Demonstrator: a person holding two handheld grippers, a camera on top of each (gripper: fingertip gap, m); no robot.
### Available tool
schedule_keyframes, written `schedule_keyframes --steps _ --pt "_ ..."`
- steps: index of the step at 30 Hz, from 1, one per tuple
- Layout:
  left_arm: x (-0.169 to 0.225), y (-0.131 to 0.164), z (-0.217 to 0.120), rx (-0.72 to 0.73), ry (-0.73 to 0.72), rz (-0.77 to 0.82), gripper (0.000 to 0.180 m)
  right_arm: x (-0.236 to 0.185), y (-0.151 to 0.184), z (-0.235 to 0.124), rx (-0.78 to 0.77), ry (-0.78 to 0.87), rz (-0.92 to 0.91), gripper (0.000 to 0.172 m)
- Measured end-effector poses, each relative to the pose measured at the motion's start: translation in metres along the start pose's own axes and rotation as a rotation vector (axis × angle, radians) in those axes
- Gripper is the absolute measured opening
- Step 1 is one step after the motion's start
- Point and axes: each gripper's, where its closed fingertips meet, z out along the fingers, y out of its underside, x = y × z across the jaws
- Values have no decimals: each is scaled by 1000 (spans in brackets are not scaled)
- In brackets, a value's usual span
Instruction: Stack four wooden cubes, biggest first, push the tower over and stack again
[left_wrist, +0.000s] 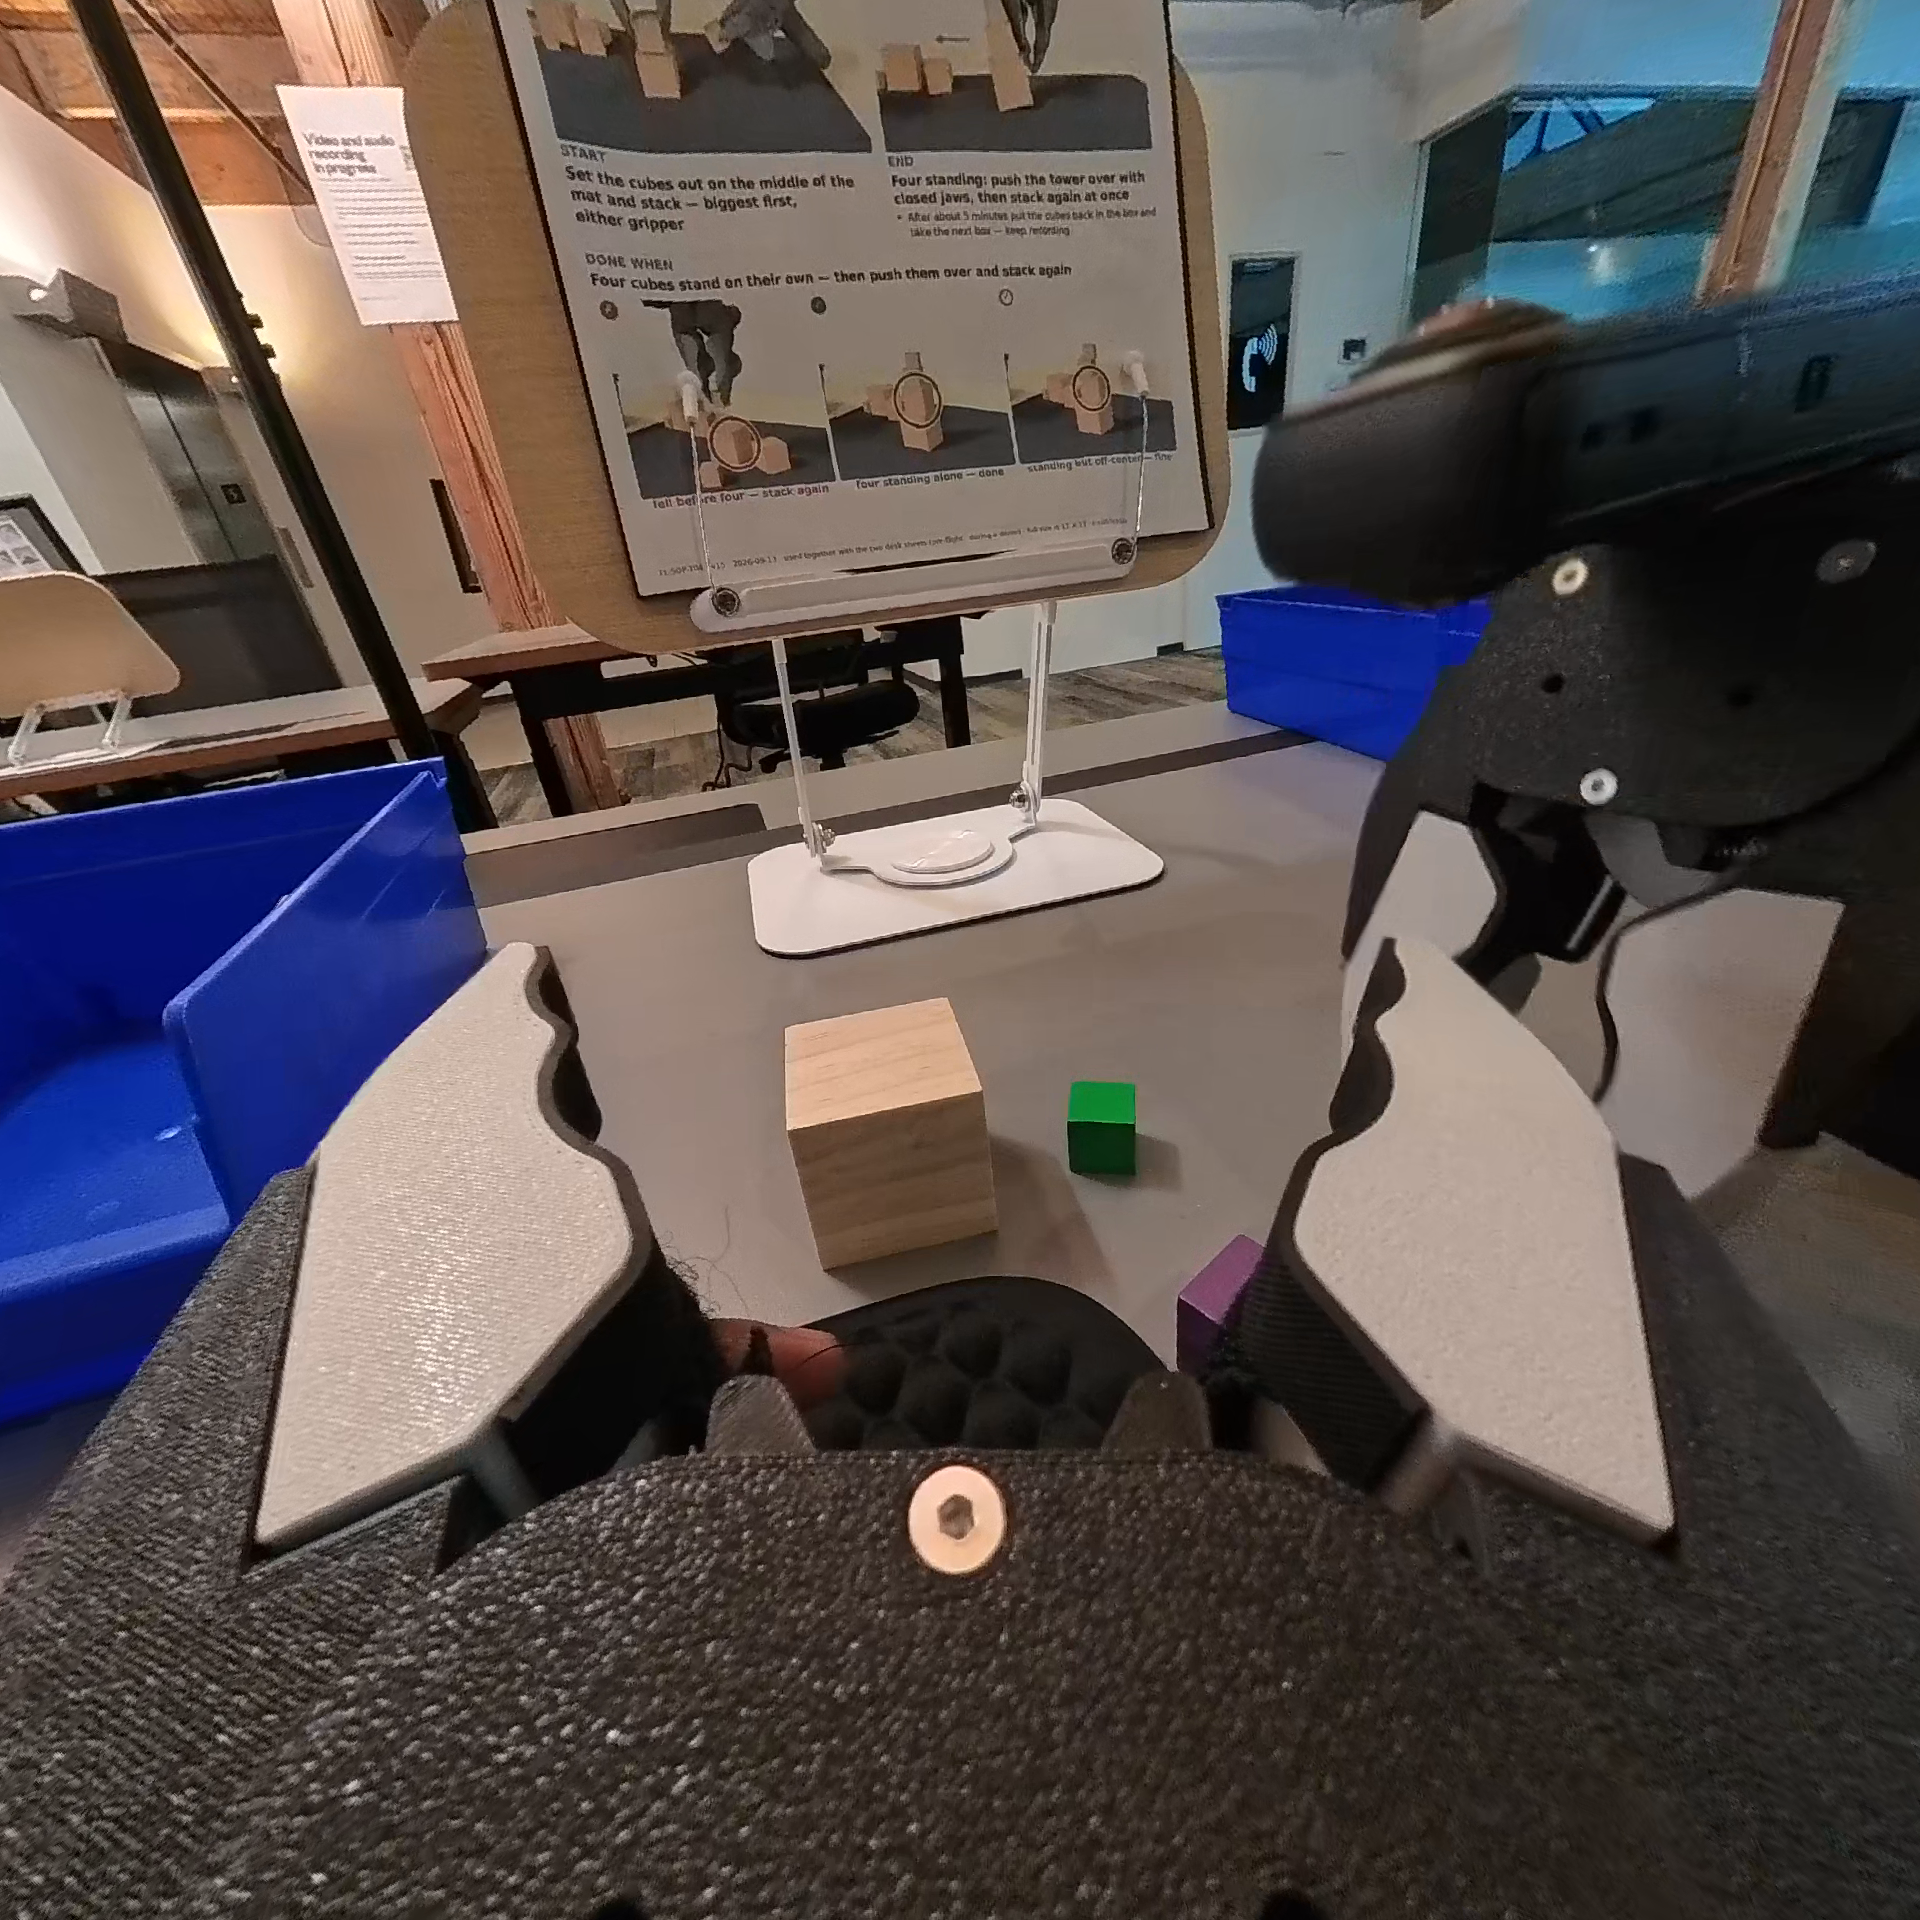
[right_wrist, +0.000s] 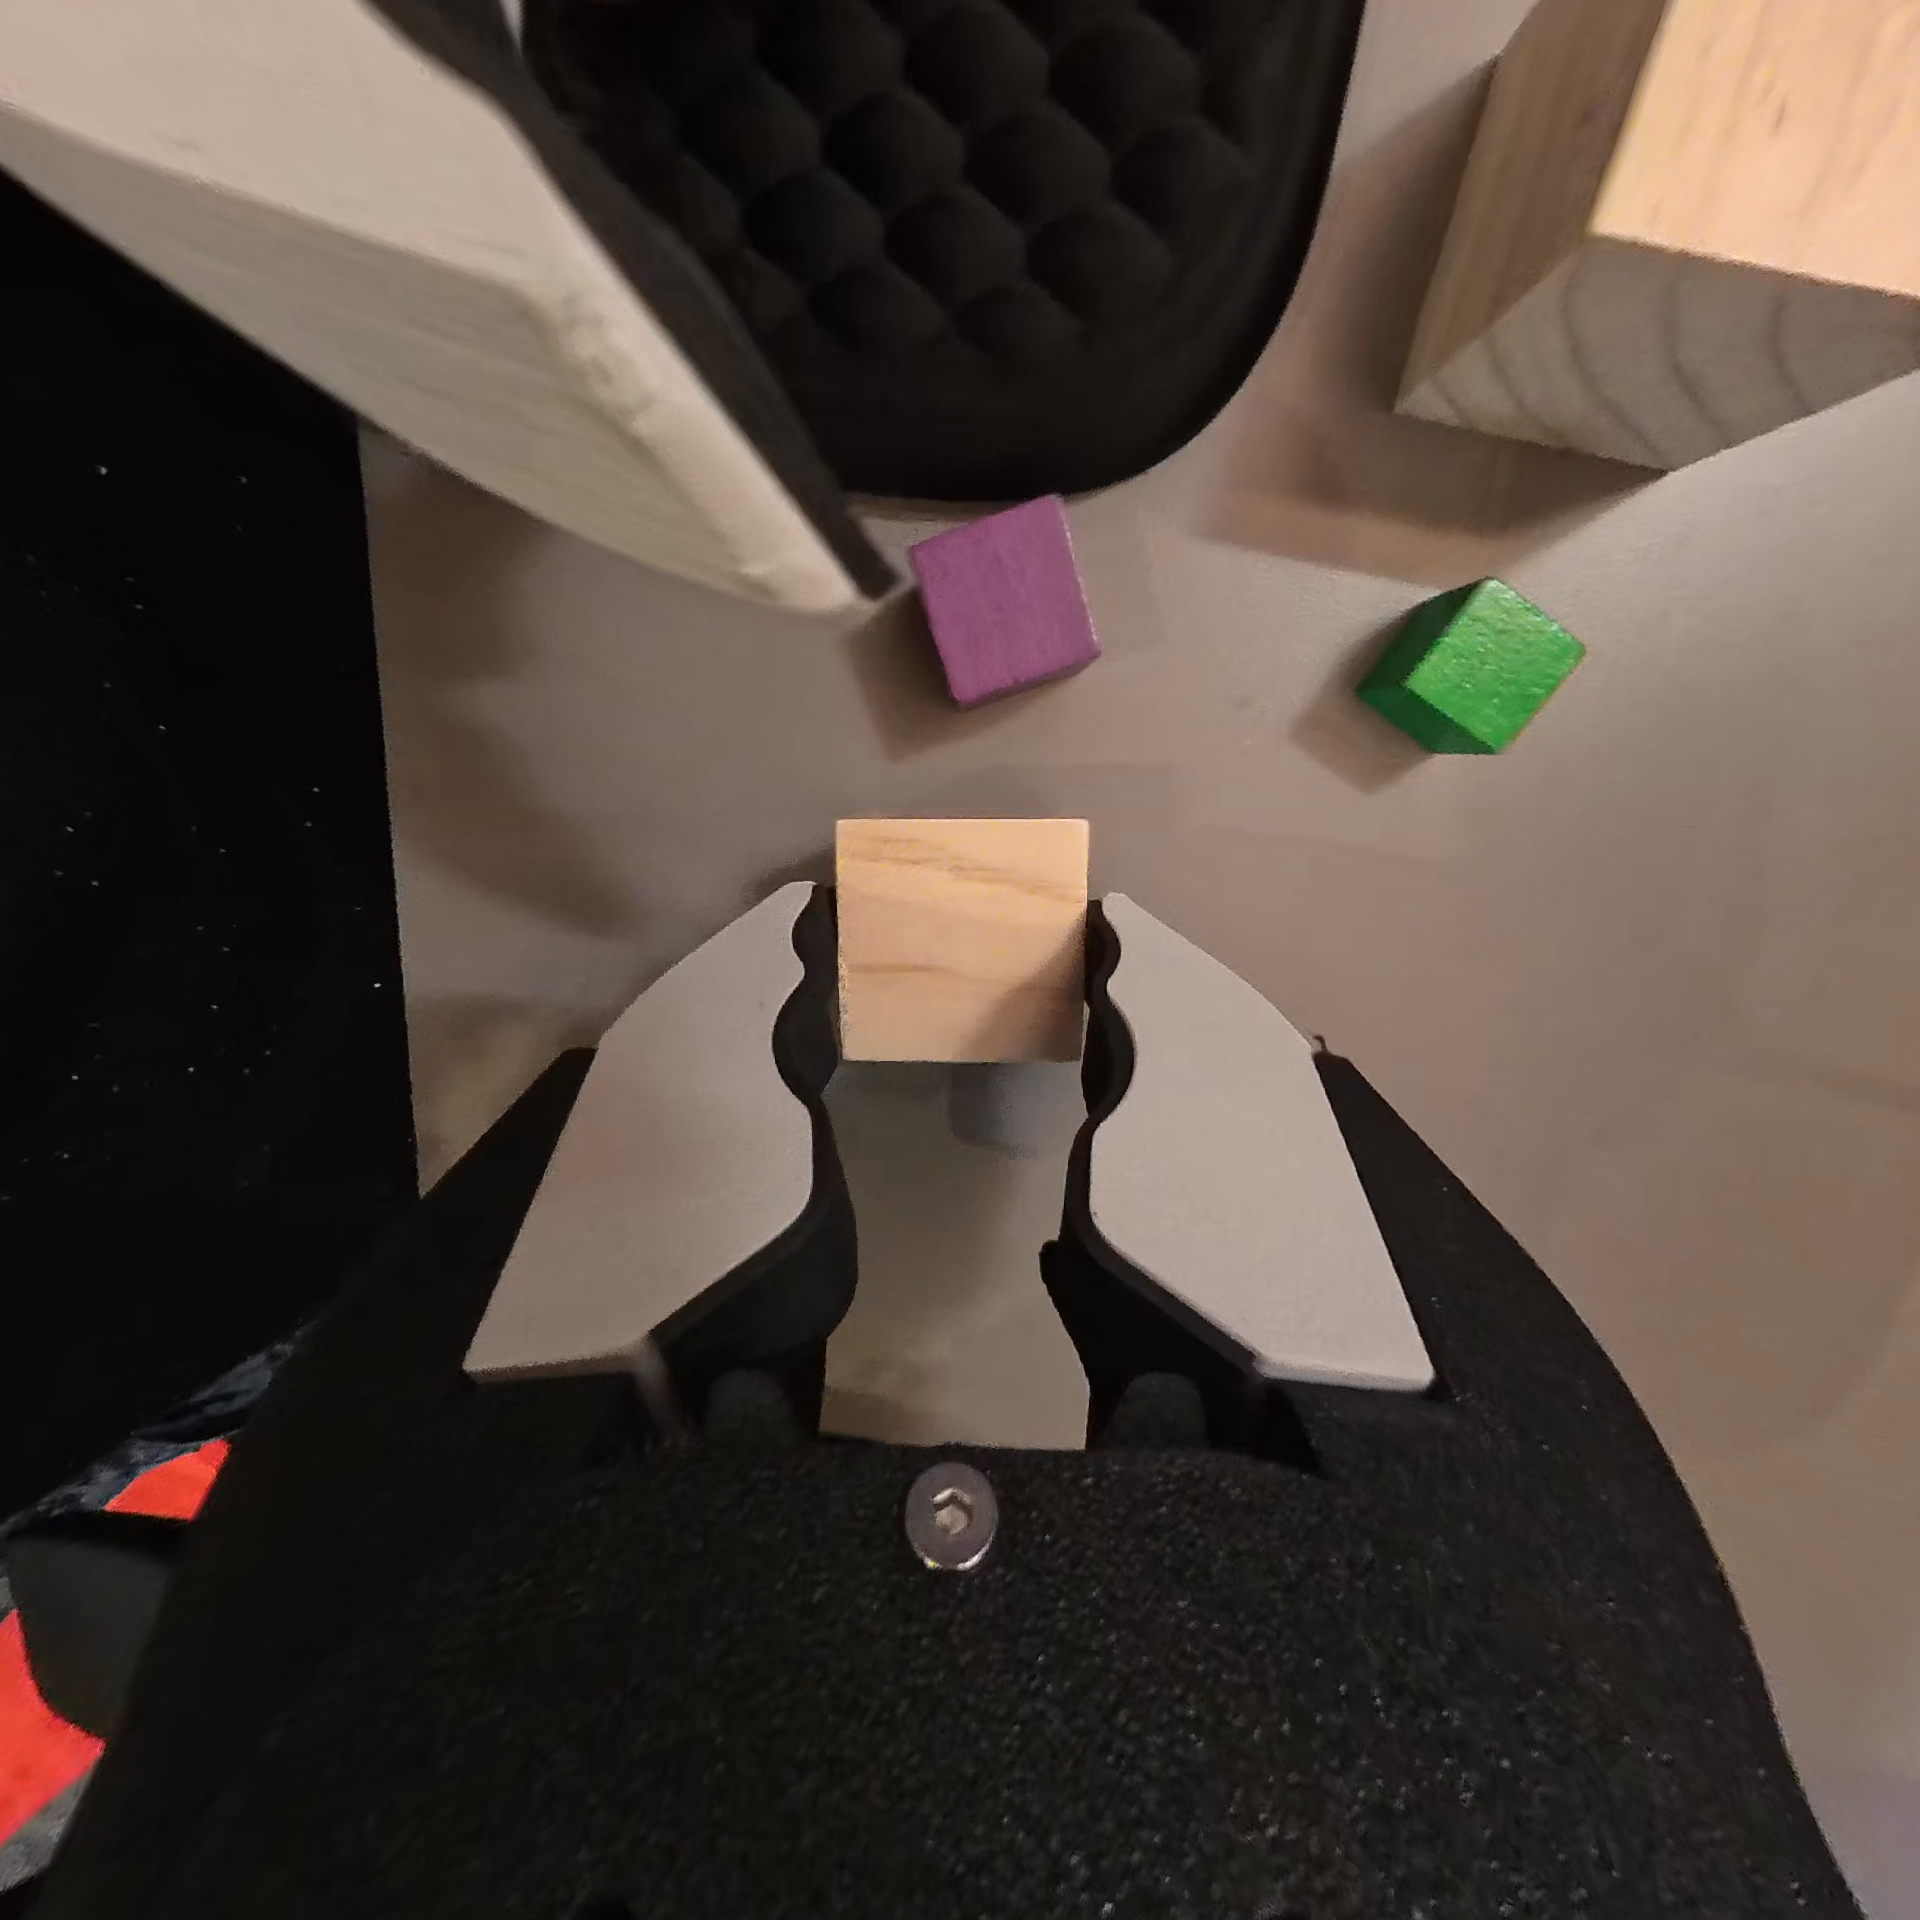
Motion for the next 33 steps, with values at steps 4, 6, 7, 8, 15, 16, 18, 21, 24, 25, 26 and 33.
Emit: schedule_keyframes --steps 4,6,7,8,15,16,18,21,24,25,26,33 --pt "1 0 0 -1 4 5 138 21 -16 -26 45 52 48 44" --pt "1 0 0 -2 4 4 138 37 -29 -42 68 97 75 44" --pt "1 0 0 -2 5 3 138 44 -38 -49 85 108 86 44" --pt "1 0 0 -2 5 1 138 52 -47 -55 107 119 99 44" --pt "1 1 0 -5 13 -2 138 88 -103 -47 186 116 180 44" --pt "1 1 0 -5 14 -2 138 90 -108 -43 188 111 180 44" --pt "2 1 0 -5 16 0 138 92 -115 -36 188 102 180 44" --pt "2 1 1 -6 17 -1 137 96 -120 -28 174 104 187 44" --pt "1 1 0 -4 16 -5 137 98 -119 -23 152 103 193 44" --pt "2 1 1 -4 19 -6 137 99 -118 -22 146 107 192 44" --pt "2 1 1 -4 20 -6 137 100 -118 -21 146 109 192 44" --pt "2 0 0 -2 22 -5 136 100 -118 -19 152 100 184 44"
